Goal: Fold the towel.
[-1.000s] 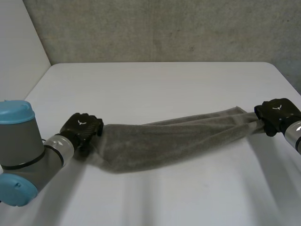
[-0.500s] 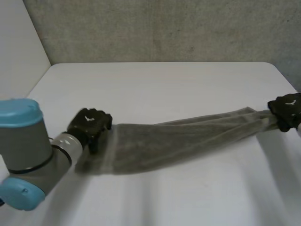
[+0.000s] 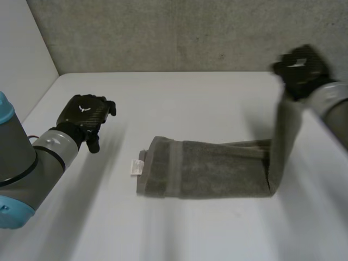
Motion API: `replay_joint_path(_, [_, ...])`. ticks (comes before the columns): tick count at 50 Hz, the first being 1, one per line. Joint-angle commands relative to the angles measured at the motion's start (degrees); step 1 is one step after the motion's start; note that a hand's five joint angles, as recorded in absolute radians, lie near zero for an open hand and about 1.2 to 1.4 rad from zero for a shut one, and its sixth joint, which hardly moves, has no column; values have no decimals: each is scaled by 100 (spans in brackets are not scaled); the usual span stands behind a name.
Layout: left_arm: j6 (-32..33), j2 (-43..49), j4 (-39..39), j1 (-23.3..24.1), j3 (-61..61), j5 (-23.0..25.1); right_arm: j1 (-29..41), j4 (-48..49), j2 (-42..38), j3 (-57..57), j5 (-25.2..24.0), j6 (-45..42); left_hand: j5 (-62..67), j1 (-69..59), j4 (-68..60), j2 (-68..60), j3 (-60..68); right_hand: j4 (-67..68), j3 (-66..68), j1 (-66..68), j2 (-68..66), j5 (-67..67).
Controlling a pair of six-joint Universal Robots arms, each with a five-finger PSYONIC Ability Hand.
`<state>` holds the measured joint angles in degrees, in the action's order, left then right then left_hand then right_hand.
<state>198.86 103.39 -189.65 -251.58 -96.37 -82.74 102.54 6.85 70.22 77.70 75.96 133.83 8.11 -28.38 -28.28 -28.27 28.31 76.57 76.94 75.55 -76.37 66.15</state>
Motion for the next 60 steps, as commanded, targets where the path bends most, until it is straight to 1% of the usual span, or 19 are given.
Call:
replay_joint_path(1, [-23,41,-2,-14,136,-14,2196,544,-1043,-448,287,-252,1296,-270,-280,-280,277,343,306,445,-363,385])
replay_joint_path(5, [-93,93,-2,-23,145,-14,2936,940,-1781,-519,288,-480,1296,-270,-280,-280,276,343,306,445,-363,385])
replay_joint_path(10, [-129,111,-2,-23,136,-14,3464,1029,-2240,-546,226,-498,1296,-270,-280,-280,276,343,306,445,-363,385])
replay_joint_path(17, [-129,102,-20,12,188,-14,3606,985,-2399,-467,147,-463,1296,-270,-280,-280,276,343,306,445,-363,385])
replay_joint_path(19, [-129,111,-20,39,241,-14,3597,985,-2399,-387,24,-446,1296,-270,-280,-280,276,343,306,445,-363,385])
replay_joint_path(24, [-137,216,-20,153,495,-23,3545,976,-2206,104,-748,-375,1296,-270,-280,-280,276,343,306,445,-363,385])
replay_joint_path(30, [-243,419,-20,382,804,-181,3518,1020,-2056,307,-811,-402,1296,-270,-280,-280,276,46,9,148,-67,88])
replay_joint_path(32, [-339,585,-20,495,988,-330,3509,1002,-2013,316,-575,-376,1279,-253,-263,-263,260,-6264,-6301,-6162,6243,-6222])
replay_joint_path(35, [-383,674,-20,549,1050,-374,3509,1011,-1995,342,-398,-349,1229,-202,-212,-213,209,-6657,-6694,-6555,6637,-6615])
replay_joint_path(36, [-418,761,-20,609,1111,-400,3501,1029,-1951,360,-207,-305,1162,-136,-146,-146,142,-6657,-6694,-6555,6637,-6615])
replay_joint_path(37, [-453,831,-20,671,1164,-409,3457,1037,-1829,386,-48,-235,1145,-118,-128,-129,125,-6657,-6694,-6555,6637,-6615])
replay_joint_path(41, [-568,937,-20,821,1226,-418,3149,1055,-1292,536,94,134,1061,-34,-44,-45,41,-6657,-6694,-6555,6637,-6615])
replay_joint_path(43, [-734,990,-20,978,1217,-453,2790,1046,-767,737,173,781,1061,-34,-44,-45,41,-6657,-6694,-6555,6637,-6615])
replay_joint_path(46, [-840,1008,-20,1076,1208,-480,2613,1029,-536,861,182,1128,1044,-17,-27,-28,24,-6657,-6694,-6555,6637,-6615])
replay_joint_path(48, [-1050,1043,-20,1268,1182,-497,2202,950,-98,1114,191,1722,1044,-17,-27,-28,24,-6657,-6694,-6555,6637,-6615])
replay_joint_path(49, [-1051,1043,-20,1269,1182,-497,2200,950,-96,1116,191,1725,1044,-17,-27,-28,24,-6657,-6694,-6555,6637,-6615])
replay_joint_path(51, [-1218,1139,-20,1453,1182,-497,1763,827,254,1500,147,2058,1044,-17,-27,-28,24,-6657,-6694,-6555,6637,-6615])
replay_joint_path(54, [-1306,1314,-20,1646,1199,-497,1358,660,387,1887,121,2077,1044,-17,-27,-28,24,-6657,-6694,-6555,6637,-6615])
replay_joint_path(60, [-1297,1614,-20,1876,1217,-489,987,493,378,2390,50,2050,1044,-17,-27,-28,24,-6657,-6694,-6555,6637,-6615])
